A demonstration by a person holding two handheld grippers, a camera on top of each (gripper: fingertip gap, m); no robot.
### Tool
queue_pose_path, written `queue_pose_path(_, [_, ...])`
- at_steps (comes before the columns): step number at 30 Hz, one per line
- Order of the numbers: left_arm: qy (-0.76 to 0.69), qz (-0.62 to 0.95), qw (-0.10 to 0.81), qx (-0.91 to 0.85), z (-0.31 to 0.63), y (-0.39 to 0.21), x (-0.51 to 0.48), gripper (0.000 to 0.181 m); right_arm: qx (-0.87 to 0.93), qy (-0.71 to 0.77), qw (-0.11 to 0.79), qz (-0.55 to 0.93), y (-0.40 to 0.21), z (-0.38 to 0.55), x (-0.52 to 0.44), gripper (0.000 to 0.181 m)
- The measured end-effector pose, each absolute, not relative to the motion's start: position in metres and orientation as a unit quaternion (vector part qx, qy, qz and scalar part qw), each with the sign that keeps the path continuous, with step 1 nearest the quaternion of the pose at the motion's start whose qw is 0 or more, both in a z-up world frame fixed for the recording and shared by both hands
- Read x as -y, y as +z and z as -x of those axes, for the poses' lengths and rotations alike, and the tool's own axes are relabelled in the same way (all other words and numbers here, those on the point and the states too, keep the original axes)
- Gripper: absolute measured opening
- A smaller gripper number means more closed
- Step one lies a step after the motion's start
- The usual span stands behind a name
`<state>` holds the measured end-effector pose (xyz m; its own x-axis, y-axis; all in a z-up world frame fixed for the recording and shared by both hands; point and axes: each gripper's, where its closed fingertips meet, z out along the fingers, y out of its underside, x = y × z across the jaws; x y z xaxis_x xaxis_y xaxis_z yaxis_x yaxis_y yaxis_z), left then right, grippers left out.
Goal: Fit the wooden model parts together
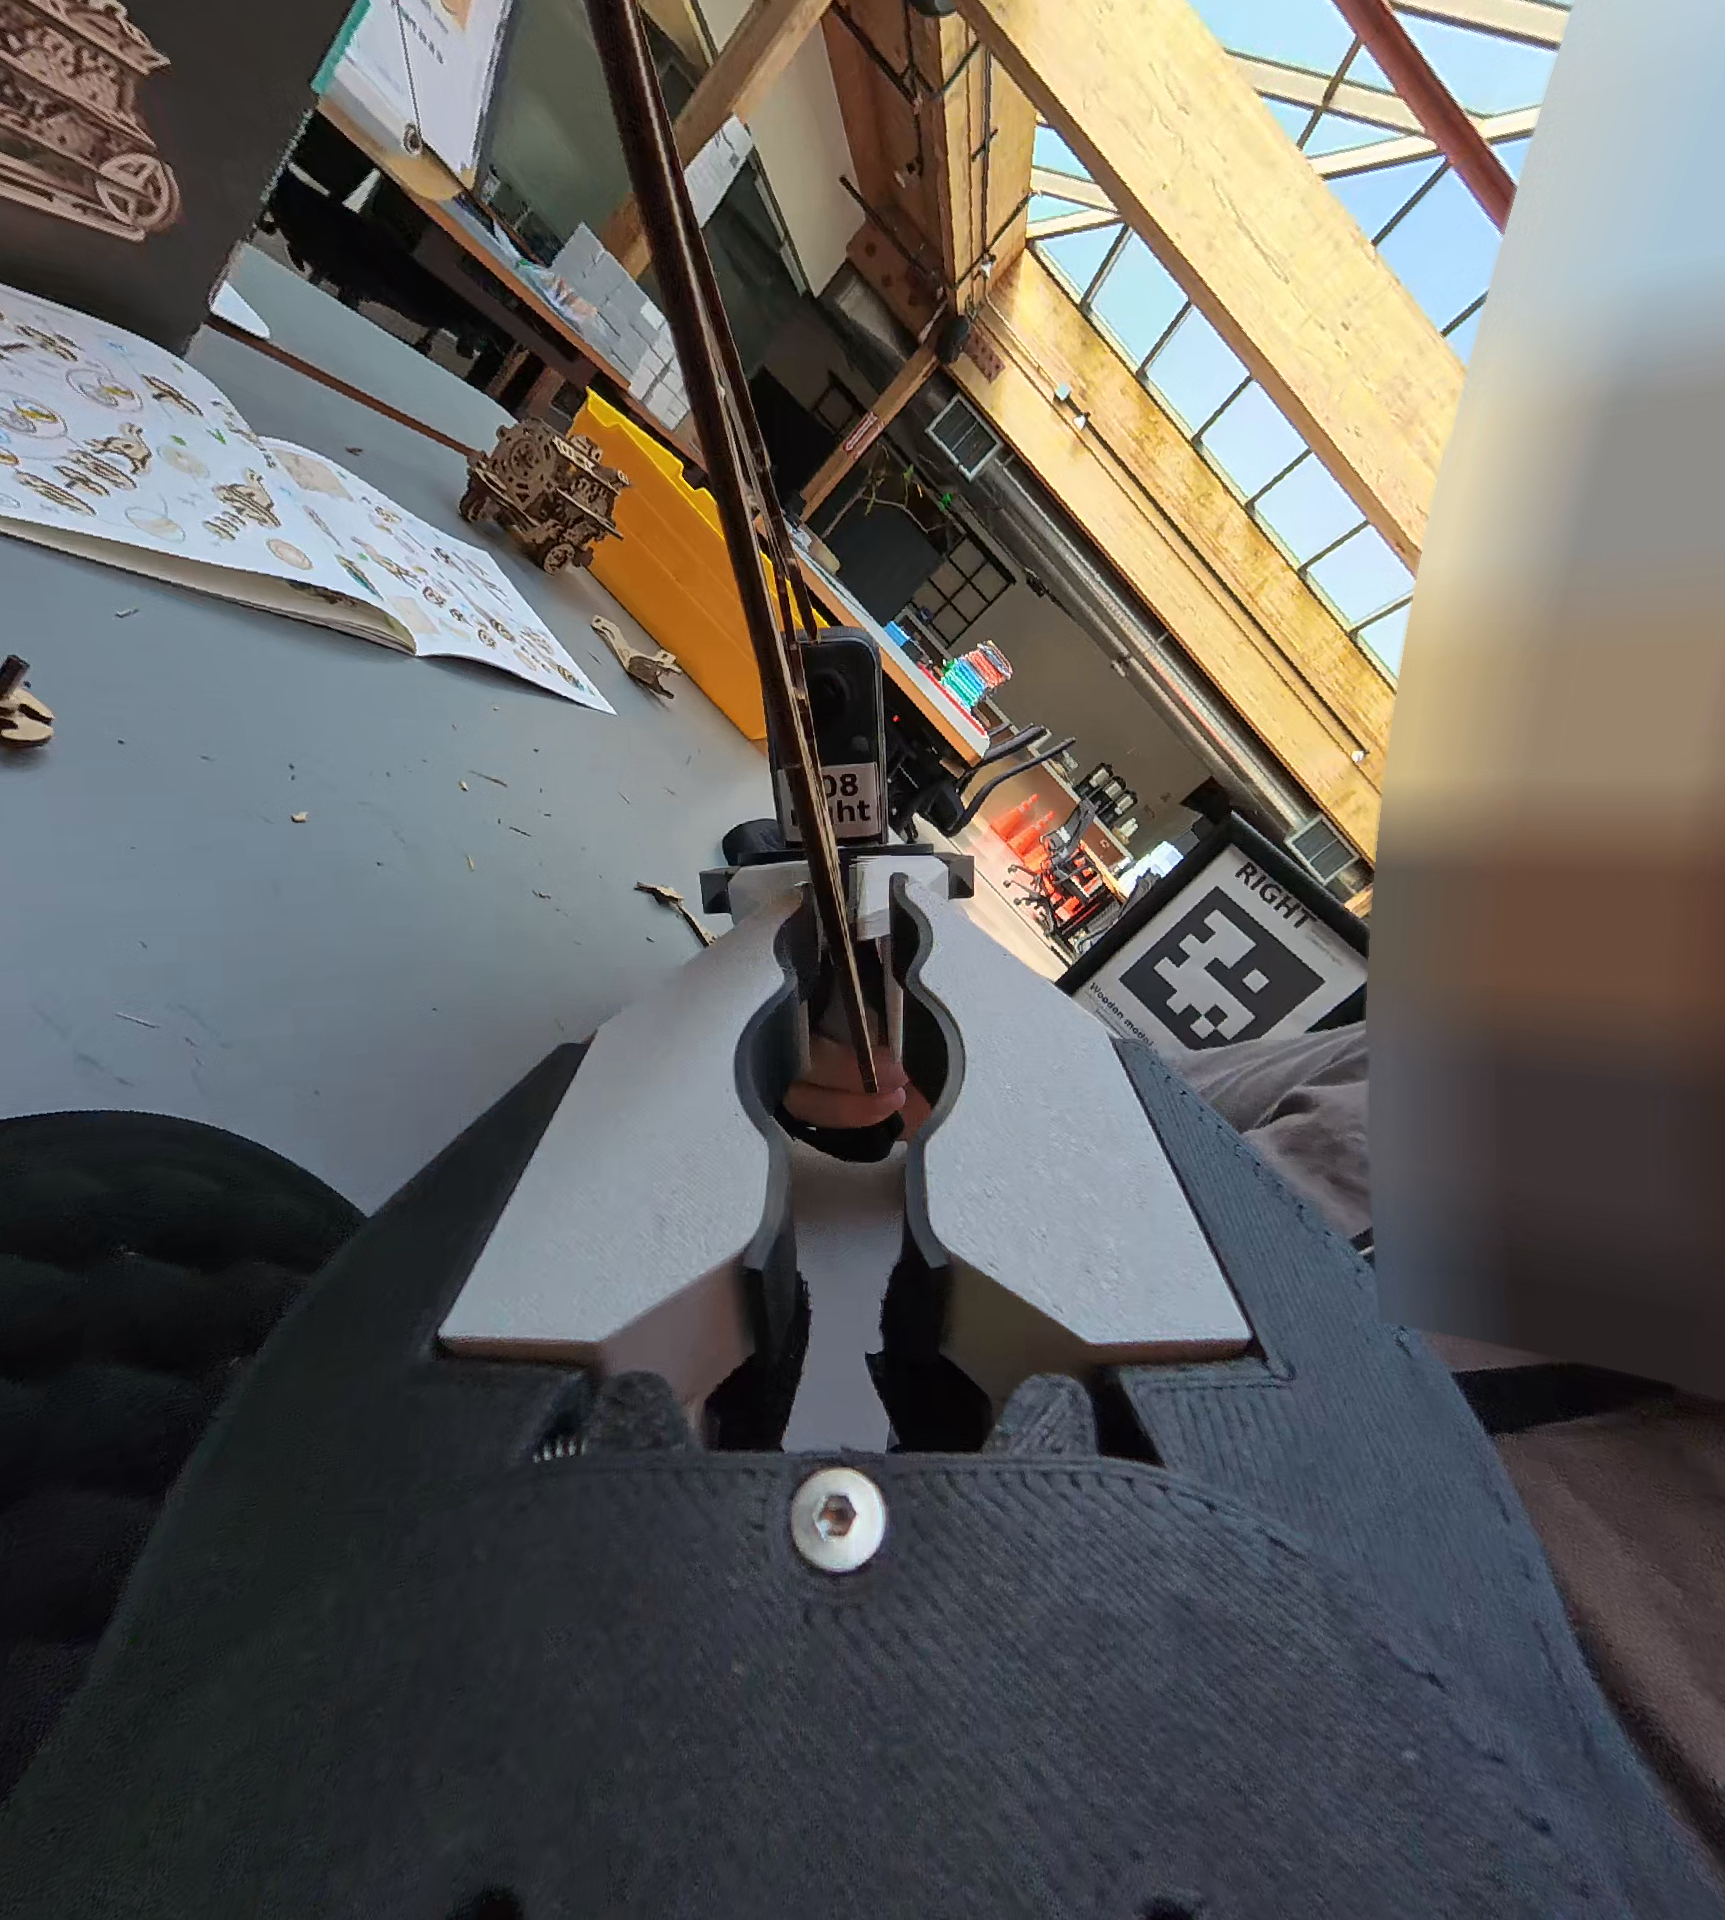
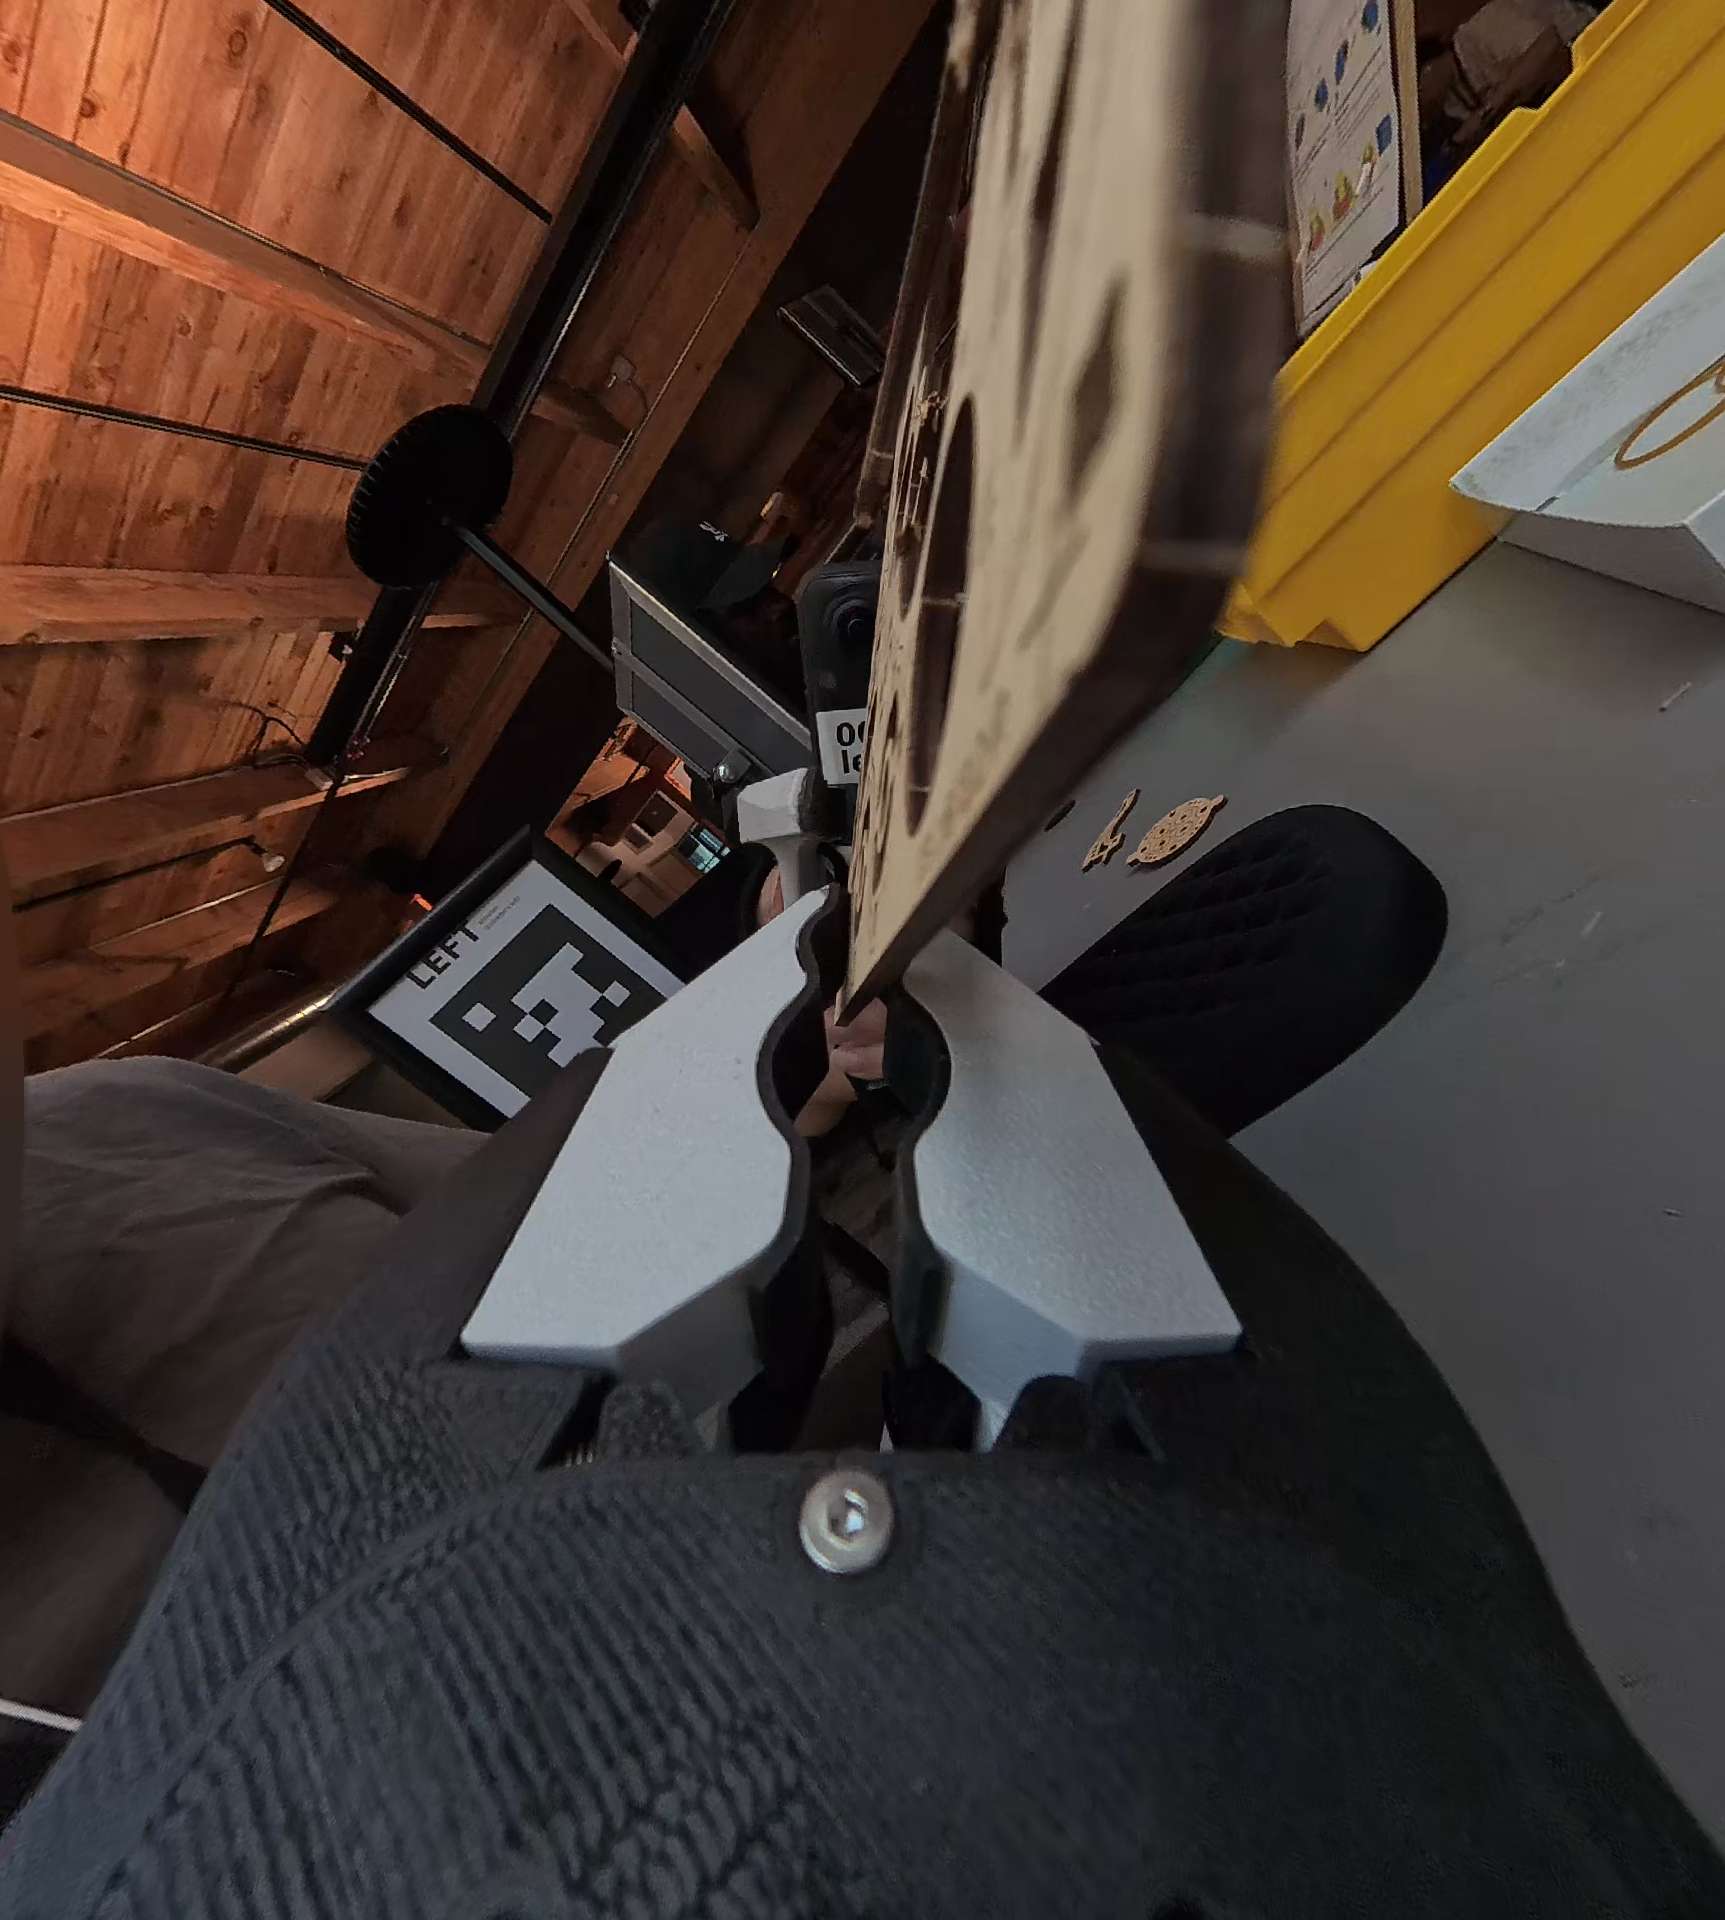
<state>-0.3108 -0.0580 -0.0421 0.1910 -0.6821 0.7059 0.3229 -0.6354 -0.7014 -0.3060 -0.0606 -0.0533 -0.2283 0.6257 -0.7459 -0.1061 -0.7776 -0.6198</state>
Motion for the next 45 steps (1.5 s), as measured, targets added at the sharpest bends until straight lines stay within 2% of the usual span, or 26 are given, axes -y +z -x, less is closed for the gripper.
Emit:
queue_pose_path(6, [-0.587,0.684,0.395,-0.176,0.301,-0.058,0.069,0.002,0.249,0.743,0.235,0.574,-0.058,0.310,0.068,0.001])
queue_pose_path(37, [-0.569,0.699,0.396,-0.175,0.312,-0.068,0.064,0.001,0.259,0.720,0.226,0.603,-0.074,0.312,0.067,0.001])
queue_pose_path(39, [-0.556,0.706,0.404,-0.174,0.310,-0.066,0.061,0.001,0.259,0.712,0.242,0.606,-0.073,0.311,0.063,0.004])
queue_pose_path(42, [-0.546,0.713,0.409,-0.165,0.306,-0.065,0.056,0.001,0.258,0.700,0.264,0.611,-0.071,0.308,0.057,0.017])
queue_pose_path(45, [-0.558,0.710,0.402,-0.154,0.304,-0.063,0.056,0.001,0.255,0.700,0.266,0.611,-0.070,0.306,0.056,0.009])
